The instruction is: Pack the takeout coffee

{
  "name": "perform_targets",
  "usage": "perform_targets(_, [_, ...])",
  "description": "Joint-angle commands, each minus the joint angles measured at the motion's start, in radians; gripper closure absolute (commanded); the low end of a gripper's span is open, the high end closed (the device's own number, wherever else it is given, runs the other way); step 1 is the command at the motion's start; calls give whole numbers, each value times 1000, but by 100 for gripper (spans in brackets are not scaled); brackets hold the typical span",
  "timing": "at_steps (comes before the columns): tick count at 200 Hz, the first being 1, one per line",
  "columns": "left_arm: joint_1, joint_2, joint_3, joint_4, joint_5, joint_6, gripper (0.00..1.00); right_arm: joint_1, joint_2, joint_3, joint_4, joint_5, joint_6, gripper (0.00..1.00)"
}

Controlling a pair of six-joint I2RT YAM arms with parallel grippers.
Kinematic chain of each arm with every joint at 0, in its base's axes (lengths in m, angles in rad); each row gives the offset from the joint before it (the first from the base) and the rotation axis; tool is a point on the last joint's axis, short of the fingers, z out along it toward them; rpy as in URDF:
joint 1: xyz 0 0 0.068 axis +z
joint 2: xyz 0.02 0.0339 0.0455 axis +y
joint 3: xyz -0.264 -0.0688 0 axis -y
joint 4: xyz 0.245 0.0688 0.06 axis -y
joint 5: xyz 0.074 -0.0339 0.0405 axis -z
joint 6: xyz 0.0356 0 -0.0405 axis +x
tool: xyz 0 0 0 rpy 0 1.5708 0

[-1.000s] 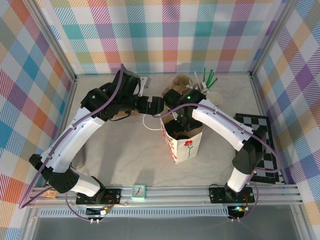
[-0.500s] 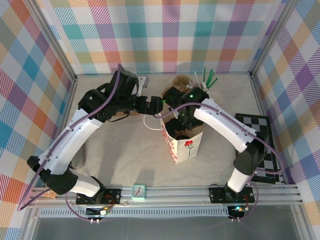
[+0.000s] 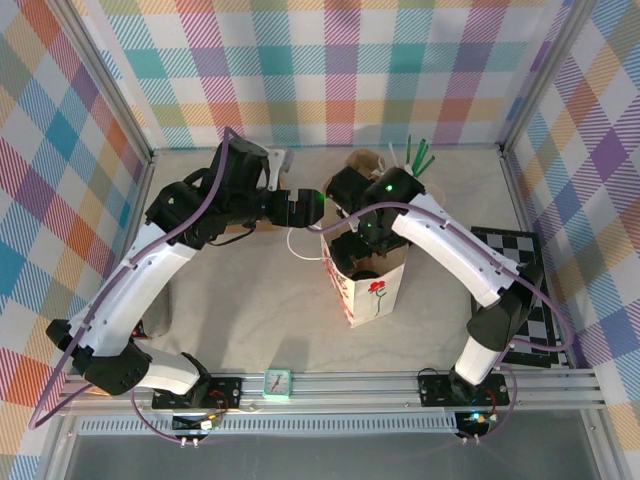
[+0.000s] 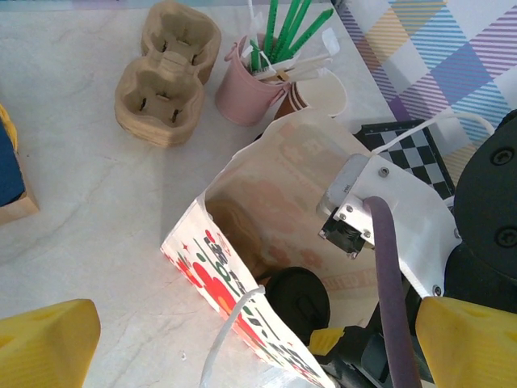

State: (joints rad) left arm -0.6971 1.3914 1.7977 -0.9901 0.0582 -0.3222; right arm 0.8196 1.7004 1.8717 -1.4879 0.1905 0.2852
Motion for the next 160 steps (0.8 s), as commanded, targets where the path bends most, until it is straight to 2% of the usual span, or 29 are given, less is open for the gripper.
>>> perform_targets(1, [5, -24, -1, -31, -30, 5, 0, 4, -49, 49, -22, -2, -9, 1])
perform_targets(46, [5, -60, -4, 70, 15, -17, 0, 16, -47, 25, -14, -5, -10, 1])
perform_targets(91, [6, -20, 106, 84, 67, -22, 0, 39, -38, 50, -23, 7, -8, 1])
perform_targets(160, [7, -49, 107, 186, 70, -53, 0, 49, -27, 100, -35, 24, -17, 1])
